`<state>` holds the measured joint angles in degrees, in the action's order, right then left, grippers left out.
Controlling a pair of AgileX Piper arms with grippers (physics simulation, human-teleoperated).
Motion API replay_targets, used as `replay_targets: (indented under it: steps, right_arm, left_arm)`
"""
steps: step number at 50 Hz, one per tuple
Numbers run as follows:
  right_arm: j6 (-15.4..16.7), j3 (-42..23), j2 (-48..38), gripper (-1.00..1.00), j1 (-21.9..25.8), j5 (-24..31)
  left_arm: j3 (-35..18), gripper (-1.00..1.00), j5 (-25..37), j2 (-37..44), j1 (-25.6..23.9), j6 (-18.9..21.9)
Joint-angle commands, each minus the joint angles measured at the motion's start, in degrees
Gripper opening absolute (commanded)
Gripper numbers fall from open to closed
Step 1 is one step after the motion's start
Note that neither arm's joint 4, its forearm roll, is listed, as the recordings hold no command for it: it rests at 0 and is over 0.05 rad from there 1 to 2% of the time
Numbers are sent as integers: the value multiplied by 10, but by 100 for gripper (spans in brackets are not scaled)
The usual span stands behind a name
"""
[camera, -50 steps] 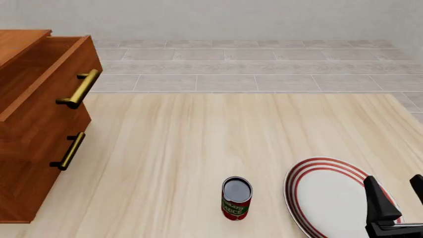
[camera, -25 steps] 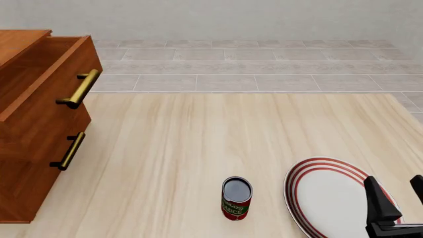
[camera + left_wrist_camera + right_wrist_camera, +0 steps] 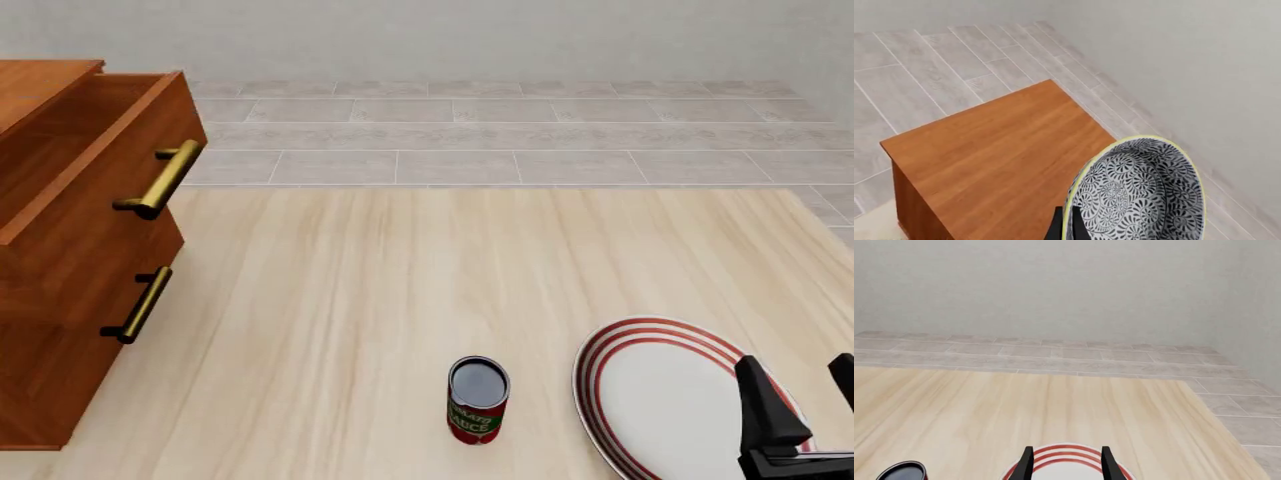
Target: Put the bowl on top of the cabinet.
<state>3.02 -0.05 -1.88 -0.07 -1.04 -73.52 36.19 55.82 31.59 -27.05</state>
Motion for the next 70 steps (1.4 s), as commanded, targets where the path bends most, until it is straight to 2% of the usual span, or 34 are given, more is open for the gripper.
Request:
replay_targets:
  steps: [1, 70]
  right_arm:
    - [0, 0, -1, 100, 0, -1]
    - [-1, 0, -5, 100, -2, -6]
  left_arm:
    - [8, -100, -10, 1, 8, 6]
    - [61, -100, -42, 15, 40, 15]
